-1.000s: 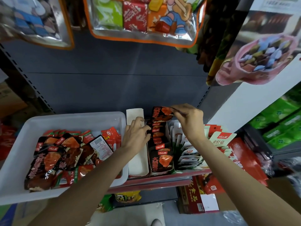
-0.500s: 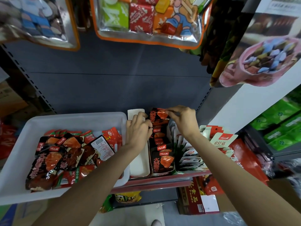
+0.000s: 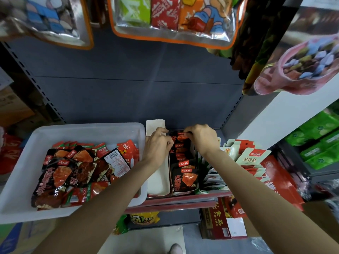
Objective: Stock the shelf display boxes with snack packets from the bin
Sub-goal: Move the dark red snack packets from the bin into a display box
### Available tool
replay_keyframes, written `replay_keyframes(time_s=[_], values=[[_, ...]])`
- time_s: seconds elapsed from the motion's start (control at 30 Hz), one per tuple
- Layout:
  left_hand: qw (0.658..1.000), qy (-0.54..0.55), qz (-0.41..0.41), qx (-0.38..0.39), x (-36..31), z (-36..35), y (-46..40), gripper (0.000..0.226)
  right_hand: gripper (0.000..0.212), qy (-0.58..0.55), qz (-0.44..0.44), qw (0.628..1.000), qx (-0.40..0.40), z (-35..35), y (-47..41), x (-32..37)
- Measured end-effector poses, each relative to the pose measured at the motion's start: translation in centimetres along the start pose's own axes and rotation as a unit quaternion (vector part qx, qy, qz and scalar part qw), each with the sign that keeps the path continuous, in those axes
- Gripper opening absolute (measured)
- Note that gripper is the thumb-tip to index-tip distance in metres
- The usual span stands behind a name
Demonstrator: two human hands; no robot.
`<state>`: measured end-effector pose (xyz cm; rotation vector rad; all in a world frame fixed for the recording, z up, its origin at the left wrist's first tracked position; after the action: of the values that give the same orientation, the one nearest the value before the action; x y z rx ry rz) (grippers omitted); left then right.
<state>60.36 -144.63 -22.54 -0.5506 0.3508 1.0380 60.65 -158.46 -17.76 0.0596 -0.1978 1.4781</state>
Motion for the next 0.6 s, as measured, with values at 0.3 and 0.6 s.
replay_keyframes(time_s=[0.3, 0.6], values=[[1.000, 0.021, -0.012, -0.012, 0.1, 1.0, 0.7, 0.013, 0.021, 0.013, 0.023, 1.000, 0.000, -0.6, 0.8, 0.6], [0.996, 0.030, 0.049, -0.067, 5.1, 5.8, 4.8, 0.016, 0.014, -0.222, 0.011, 0.974, 0.043, -0.1, 2.0, 6.4]])
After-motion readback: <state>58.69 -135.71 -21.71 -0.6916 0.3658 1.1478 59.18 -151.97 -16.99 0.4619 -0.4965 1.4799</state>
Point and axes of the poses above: each hand's wrist, its own y-axis away from the middle knuckle, its own z-axis out of the back of the hand, x = y × z, the point moved 6 cm from there along -y, towards the middle knuckle, and after that the axes turned 12 degrees about -z, right-handed, at the moved point
